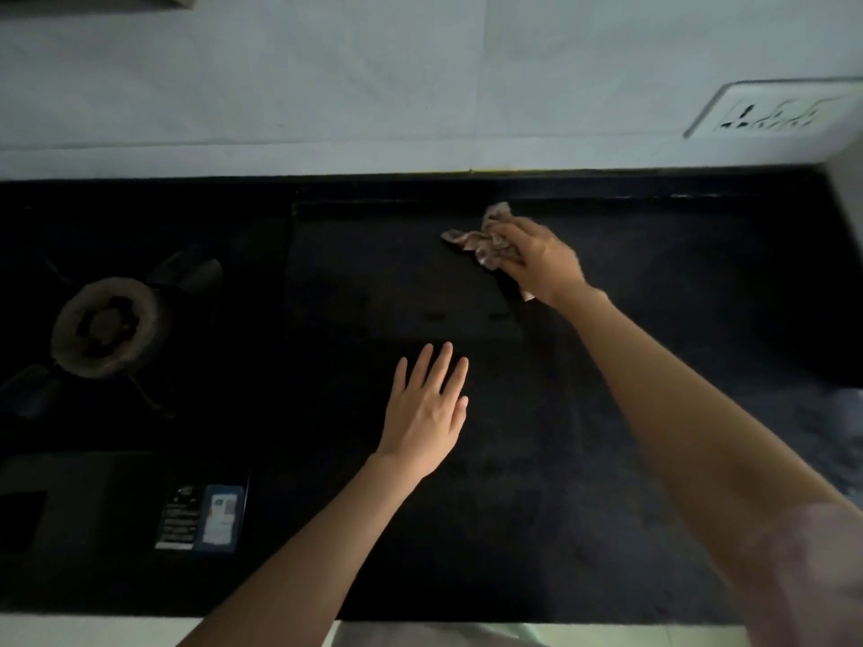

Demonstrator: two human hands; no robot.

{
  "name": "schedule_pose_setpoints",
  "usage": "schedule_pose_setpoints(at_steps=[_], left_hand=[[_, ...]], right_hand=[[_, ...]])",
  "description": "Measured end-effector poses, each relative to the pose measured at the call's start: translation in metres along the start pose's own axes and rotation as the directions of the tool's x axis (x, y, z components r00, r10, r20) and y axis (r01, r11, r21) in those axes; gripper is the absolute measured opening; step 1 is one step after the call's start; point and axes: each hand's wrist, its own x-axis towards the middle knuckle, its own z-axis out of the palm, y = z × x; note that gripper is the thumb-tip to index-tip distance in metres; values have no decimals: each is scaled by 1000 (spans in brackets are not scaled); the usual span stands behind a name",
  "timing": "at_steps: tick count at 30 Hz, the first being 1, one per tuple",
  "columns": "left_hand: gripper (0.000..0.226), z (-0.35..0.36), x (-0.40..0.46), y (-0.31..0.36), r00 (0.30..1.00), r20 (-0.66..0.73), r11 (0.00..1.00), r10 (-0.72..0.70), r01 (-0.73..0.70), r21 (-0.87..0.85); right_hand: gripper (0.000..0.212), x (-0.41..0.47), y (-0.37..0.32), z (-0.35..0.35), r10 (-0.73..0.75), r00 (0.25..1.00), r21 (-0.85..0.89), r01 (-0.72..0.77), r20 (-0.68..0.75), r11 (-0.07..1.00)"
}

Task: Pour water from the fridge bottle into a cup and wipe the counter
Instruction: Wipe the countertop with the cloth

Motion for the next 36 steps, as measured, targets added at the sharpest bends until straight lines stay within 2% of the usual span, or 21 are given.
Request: schedule_pose_setpoints(at_steps=[2, 4, 6, 9, 12, 14, 17, 19, 21, 24, 27, 29, 30, 34, 36], left_hand=[[52, 1, 4, 3, 1000, 12, 1000, -1, 1, 5], [53, 2, 4, 3, 1000, 18, 1000, -7, 7, 10], [55, 4, 2, 0, 1000, 18, 1000, -4, 4, 12], [55, 6, 1, 0, 1000, 19, 1000, -7, 7, 11], [55, 5, 2, 3, 1000, 25, 1000, -17, 17, 13], [55, 4, 2, 3, 999, 25, 1000, -20, 20, 20], [52, 5, 1, 0, 1000, 17, 1000, -5, 5, 18], [54, 5, 1, -1, 1000, 18, 1000, 5, -5, 15], [55, 5, 2, -1, 1000, 24, 1000, 5, -5, 6], [55, 5, 2, 0, 1000, 19, 1000, -8, 8, -4], [54, 4, 2, 0, 1000, 10, 1000, -8, 9, -16], [50, 4, 2, -2, 1000, -1, 1000, 1, -1, -22], [49, 5, 2, -3, 1000, -1, 1000, 5, -5, -25], [52, 5, 1, -3, 1000, 5, 1000, 11, -11, -20], [52, 5, 1, -2, 1000, 2, 1000, 8, -8, -20]], right_hand=[[50, -19, 32, -15, 135, 987, 31, -132, -93, 991], [49, -51, 50, -25, 306, 932, 33, -305, -196, 952], [46, -88, 47, -25, 388, 876, 1, -405, -287, 914], [44, -116, 17, -6, 299, 900, -57, -332, -317, 942], [45, -100, -24, 14, 98, 974, -43, -109, -204, 993], [46, -73, -40, 18, -20, 992, -40, 15, -129, 999], [46, -36, -20, 13, -21, 998, -52, 18, -63, 998], [46, -27, 12, 0, 74, 989, -67, -83, -130, 994], [47, -34, 44, -17, 270, 940, -27, -282, -209, 959], [46, -65, 63, -32, 557, 787, 34, -570, -267, 821], [45, -106, 34, -19, 666, 673, 42, -693, -321, 720], [45, -127, 1, -2, 695, 633, 53, -725, -341, 687], [46, -135, -16, 7, 671, 656, 54, -700, -346, 712], [46, -132, -50, 14, 352, 905, -46, -373, -241, 927], [45, -115, -39, 3, 297, 940, -72, -312, -170, 947]])
